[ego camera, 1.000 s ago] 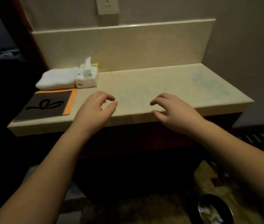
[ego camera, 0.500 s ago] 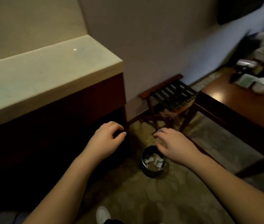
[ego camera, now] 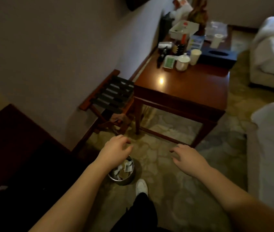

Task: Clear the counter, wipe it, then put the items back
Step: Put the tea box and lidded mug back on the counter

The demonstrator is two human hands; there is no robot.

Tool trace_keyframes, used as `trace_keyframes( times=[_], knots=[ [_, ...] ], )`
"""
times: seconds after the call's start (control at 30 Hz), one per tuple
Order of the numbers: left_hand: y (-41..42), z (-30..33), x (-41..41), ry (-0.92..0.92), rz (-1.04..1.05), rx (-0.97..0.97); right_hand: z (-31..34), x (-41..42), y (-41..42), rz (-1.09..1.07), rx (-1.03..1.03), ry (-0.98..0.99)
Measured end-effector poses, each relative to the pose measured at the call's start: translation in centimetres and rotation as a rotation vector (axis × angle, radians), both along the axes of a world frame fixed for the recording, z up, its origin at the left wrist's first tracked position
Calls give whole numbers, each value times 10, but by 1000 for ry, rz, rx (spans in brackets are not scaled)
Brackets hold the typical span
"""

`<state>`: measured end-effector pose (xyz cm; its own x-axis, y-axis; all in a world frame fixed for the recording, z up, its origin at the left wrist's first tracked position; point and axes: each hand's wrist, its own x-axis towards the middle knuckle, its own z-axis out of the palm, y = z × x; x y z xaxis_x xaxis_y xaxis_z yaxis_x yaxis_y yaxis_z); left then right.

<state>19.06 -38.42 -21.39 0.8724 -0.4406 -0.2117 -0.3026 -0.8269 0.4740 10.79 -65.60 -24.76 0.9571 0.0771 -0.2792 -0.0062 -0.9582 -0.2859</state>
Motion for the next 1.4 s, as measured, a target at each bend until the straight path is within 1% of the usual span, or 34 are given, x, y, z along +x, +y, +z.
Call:
trace_keyframes(
  times=[0.17, 0.3, 0.5, 0.67, 0.87, 1.1, 1.2, 1.4],
  knots=[
    [-54, -20, 73, 25, -71, 11, -13, 33, -67, -178, -35, 40],
    [-93, -25, 140, 31, -123, 23, -14, 73, -109, -275, -20, 63],
    [-148, -17, 241, 23, -108, -3, 0, 143, -162, -412, 27, 118],
    [-186, 0, 314, 48, -100, -81, 17, 196, -197, -544, 112, 62],
    [-226, 0, 387, 43, -43, -84, 25, 254, -228, -592, 147, -31],
    [-273, -16, 449, 51, 37, -75, 18, 331, -260, -630, 231, -15],
    [-296, -21, 476, 47, 66, -83, 7, 372, -274, -658, 272, 9],
    [-349, -38, 533, 51, 149, -76, -25, 455, -301, -716, 420, 133]
  ],
)
